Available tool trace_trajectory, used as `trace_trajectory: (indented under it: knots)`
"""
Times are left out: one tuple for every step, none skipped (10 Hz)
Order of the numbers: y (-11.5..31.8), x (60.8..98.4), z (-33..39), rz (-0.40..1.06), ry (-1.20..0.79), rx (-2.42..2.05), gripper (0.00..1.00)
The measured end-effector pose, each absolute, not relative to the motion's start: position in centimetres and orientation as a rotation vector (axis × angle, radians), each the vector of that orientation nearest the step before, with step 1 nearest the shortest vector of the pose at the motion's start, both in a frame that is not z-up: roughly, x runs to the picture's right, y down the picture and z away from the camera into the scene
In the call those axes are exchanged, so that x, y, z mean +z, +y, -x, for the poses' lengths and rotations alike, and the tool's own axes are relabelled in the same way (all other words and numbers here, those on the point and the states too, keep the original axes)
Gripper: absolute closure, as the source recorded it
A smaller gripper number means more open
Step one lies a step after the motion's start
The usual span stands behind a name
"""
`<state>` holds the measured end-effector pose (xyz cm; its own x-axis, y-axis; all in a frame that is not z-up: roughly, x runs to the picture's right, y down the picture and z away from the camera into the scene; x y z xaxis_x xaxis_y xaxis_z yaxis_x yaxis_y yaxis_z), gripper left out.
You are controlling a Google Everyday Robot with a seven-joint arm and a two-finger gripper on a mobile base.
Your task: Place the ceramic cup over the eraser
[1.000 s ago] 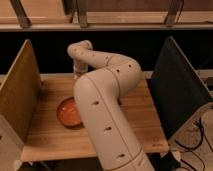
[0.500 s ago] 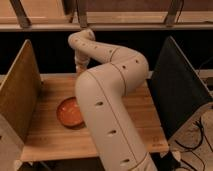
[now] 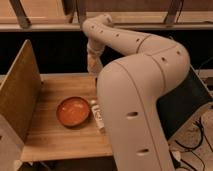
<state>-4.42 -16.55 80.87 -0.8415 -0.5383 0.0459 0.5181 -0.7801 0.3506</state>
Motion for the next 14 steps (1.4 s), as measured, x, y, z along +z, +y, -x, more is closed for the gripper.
trace_trajectory:
  knots:
    - [-16.4, 79.7, 3.5, -0.085, -0.467, -2.498, 1.00]
    - [-15.8, 78.9, 3.0, -0.091, -0.471, -2.472, 1.00]
    - [-14.7, 78.1, 2.7, -0.092, -0.484, -2.447, 1.00]
    - [-13.8, 77.6, 2.5, -0.093, -0.493, -2.429, 1.00]
    - [-12.7, 77.3, 1.9, -0.085, -0.504, -2.410, 1.00]
    - [-11.6, 77.2, 1.3, -0.078, -0.514, -2.387, 1.00]
    - [-10.7, 77.3, 0.8, -0.071, -0.521, -2.372, 1.00]
    - [-10.1, 77.5, 0.5, -0.068, -0.527, -2.360, 1.00]
    - [-9.3, 78.1, -0.1, -0.066, -0.535, -2.340, 1.00]
    - [-9.0, 78.7, -0.4, -0.066, -0.537, -2.330, 1.00]
    - [-8.9, 79.4, -0.7, -0.067, -0.537, -2.325, 1.00]
    - [-8.9, 80.0, -0.7, -0.065, -0.537, -2.334, 1.00]
    - [-9.3, 80.5, -0.5, -0.059, -0.533, -2.351, 1.00]
    - [-9.6, 80.7, -0.1, -0.054, -0.529, -2.367, 1.00]
